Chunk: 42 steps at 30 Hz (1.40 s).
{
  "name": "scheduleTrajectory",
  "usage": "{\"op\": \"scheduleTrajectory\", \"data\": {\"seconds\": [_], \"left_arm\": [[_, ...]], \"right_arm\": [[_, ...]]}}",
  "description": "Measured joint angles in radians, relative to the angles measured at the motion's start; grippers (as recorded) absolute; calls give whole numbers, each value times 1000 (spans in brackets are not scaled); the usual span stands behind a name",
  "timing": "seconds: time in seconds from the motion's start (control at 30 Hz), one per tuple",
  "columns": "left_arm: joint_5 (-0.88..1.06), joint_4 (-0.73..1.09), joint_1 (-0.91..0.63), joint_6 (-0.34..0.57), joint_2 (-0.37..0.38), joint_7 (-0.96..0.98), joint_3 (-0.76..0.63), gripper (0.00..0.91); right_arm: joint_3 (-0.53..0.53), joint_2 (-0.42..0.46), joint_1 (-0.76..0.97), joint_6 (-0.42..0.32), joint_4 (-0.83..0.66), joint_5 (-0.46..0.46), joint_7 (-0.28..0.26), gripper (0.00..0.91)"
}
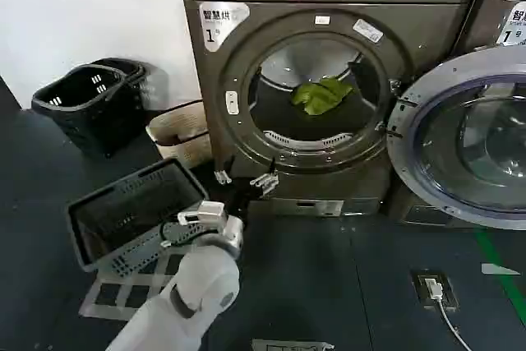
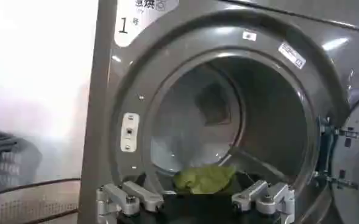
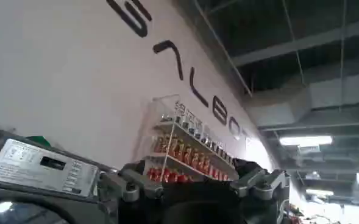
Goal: Grasp the clothes from the dryer.
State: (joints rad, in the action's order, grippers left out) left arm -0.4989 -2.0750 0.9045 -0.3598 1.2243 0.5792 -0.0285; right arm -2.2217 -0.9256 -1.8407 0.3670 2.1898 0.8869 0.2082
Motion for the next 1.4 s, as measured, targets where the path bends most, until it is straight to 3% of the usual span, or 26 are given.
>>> {"op": "scheduleTrajectory", "data": {"seconds": [0.6,1.4], "left_arm": [[1,10,-14,-1,5,4,-6,907],[2,19,-30,0,2,0,-7,907]], "right_arm": [[-13,-4,-17,-87,-19,32,-16,907],[-8,1,-8,-121,-30,39,-23,907]]}}
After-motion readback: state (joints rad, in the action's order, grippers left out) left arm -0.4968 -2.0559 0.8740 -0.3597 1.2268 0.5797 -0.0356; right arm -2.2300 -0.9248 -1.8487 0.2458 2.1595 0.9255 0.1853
